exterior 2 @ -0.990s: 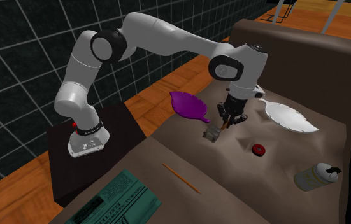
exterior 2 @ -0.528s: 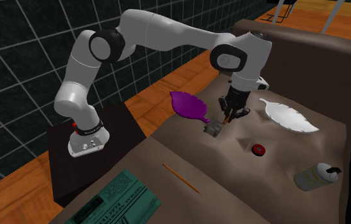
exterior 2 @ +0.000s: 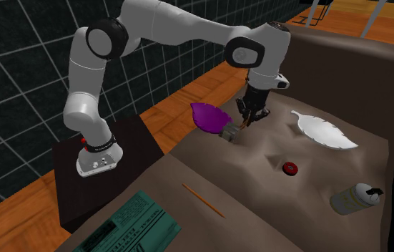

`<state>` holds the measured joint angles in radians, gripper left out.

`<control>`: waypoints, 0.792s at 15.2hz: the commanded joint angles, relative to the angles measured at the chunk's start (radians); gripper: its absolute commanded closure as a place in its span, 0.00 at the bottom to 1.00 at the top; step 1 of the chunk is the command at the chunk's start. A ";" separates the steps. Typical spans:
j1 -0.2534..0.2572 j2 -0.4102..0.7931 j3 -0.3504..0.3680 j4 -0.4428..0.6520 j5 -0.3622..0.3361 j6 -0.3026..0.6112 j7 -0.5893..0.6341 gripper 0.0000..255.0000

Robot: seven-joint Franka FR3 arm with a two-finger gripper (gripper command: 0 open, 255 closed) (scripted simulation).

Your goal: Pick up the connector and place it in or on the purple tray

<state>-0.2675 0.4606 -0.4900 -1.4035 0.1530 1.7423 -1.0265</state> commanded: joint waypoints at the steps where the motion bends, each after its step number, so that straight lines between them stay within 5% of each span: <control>1: 0.052 -0.075 -0.002 -0.103 -0.029 0.032 0.039 1.00; 12: 0.241 -0.358 0.049 -0.467 -0.149 0.137 0.284 1.00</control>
<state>-0.0332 0.1119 -0.4447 -1.8515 0.0078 1.8694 -0.7556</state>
